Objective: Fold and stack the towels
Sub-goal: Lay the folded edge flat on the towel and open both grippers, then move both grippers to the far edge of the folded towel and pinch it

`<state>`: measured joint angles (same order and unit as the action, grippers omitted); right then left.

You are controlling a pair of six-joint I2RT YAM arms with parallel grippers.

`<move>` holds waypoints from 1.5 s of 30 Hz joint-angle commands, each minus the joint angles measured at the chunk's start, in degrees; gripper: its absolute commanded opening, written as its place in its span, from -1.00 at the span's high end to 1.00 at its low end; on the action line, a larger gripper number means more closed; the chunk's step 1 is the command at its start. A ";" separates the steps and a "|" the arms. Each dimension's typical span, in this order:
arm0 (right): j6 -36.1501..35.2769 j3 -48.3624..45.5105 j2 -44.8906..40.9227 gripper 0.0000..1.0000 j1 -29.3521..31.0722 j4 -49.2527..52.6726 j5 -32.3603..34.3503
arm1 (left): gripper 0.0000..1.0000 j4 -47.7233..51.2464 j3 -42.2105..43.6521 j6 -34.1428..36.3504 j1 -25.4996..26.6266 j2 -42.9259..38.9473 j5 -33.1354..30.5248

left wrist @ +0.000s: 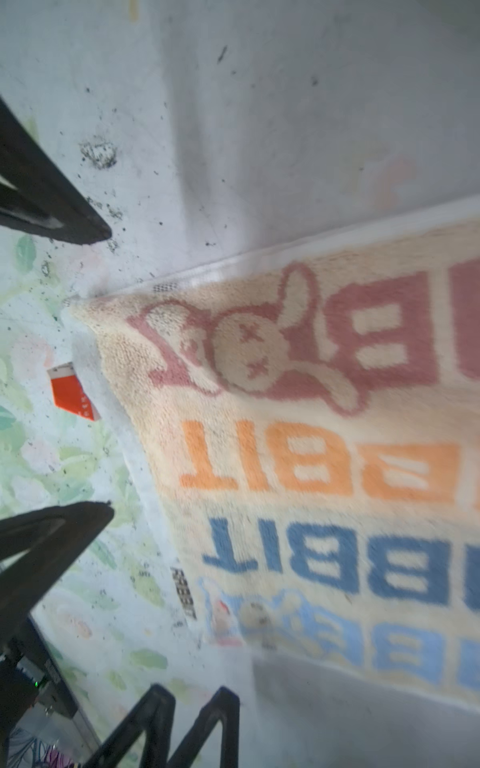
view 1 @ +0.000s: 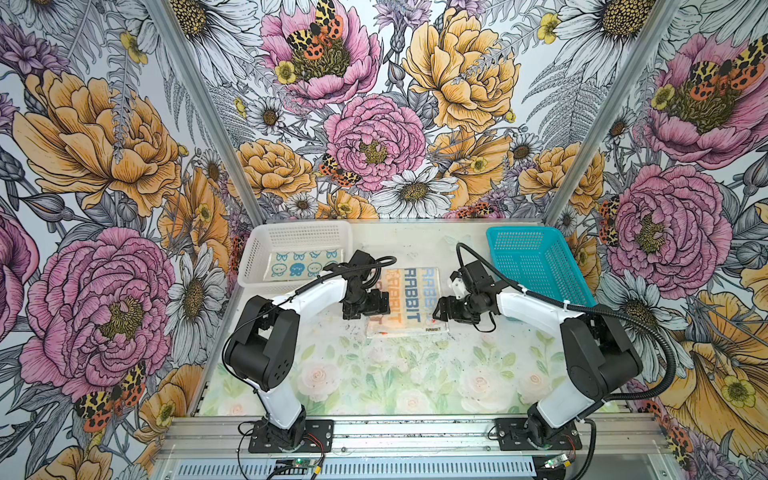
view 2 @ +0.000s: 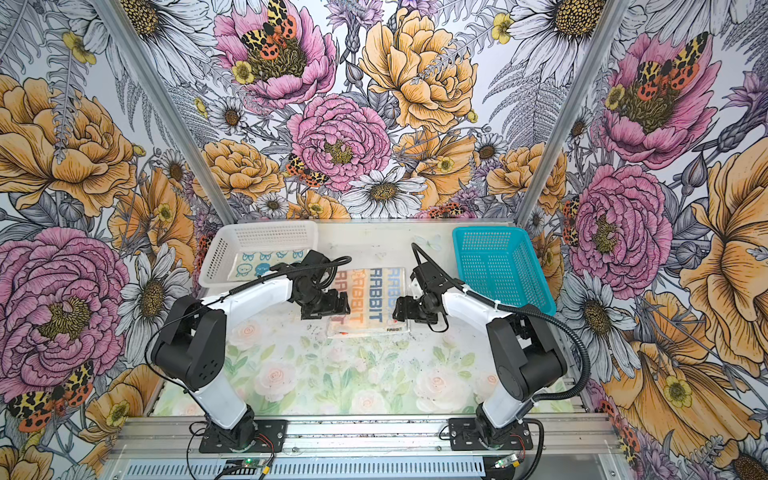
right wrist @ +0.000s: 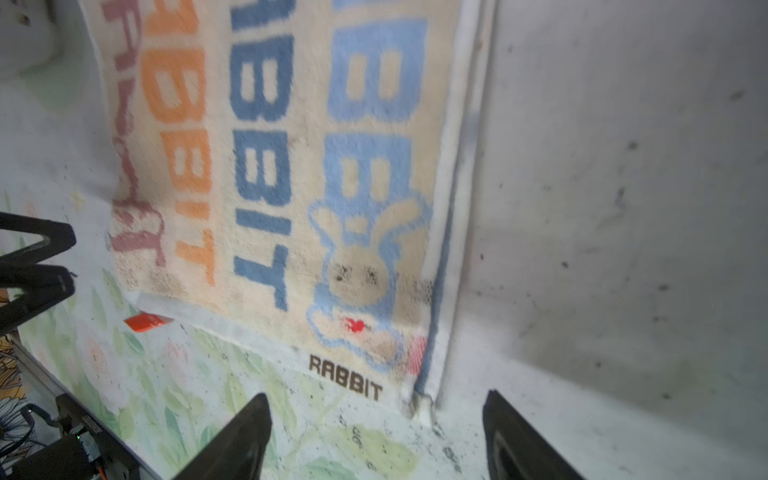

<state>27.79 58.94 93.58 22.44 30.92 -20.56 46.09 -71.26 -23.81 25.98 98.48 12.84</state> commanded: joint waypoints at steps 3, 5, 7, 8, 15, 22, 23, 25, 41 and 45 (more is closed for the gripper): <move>-4.13 14.58 7.90 -0.80 -5.31 0.17 1.18 | -0.97 -0.01 -10.70 0.61 -2.39 1.72 0.54; -5.27 20.03 12.91 -0.78 -6.43 0.78 1.36 | -0.98 0.01 -13.51 0.78 -2.42 3.85 0.66; -6.16 25.06 17.55 -0.74 -7.13 1.48 1.27 | -0.98 0.04 -15.69 0.79 -2.44 5.31 1.47; -6.63 27.56 19.81 -0.68 -7.44 1.67 0.84 | -0.98 -0.03 -16.53 0.83 -2.51 7.18 1.58; -9.51 41.04 32.54 -0.37 -8.00 5.45 -0.81 | -0.97 0.32 -18.90 1.92 -3.19 10.88 2.11; -10.65 44.80 37.86 -0.19 -7.93 6.61 -0.84 | -0.97 0.28 -19.53 2.32 -3.39 12.98 2.64; -10.62 45.19 38.52 -0.15 -8.01 6.61 -1.15 | -0.98 0.32 -19.70 2.35 -3.39 13.34 2.73; -10.54 45.54 39.28 -0.07 -7.80 6.68 -1.20 | -0.98 0.32 -20.01 2.37 -3.39 13.78 2.80; -11.19 45.52 40.67 0.94 -8.37 7.44 1.36 | -0.98 0.32 -21.01 1.49 0.34 18.19 2.96; -14.31 48.06 41.06 1.00 -9.84 10.39 3.63 | -0.98 0.23 -22.70 0.25 5.11 22.64 3.42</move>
<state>16.10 104.51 132.99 14.04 38.59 -20.12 46.48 -92.05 -22.59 27.79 118.19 14.72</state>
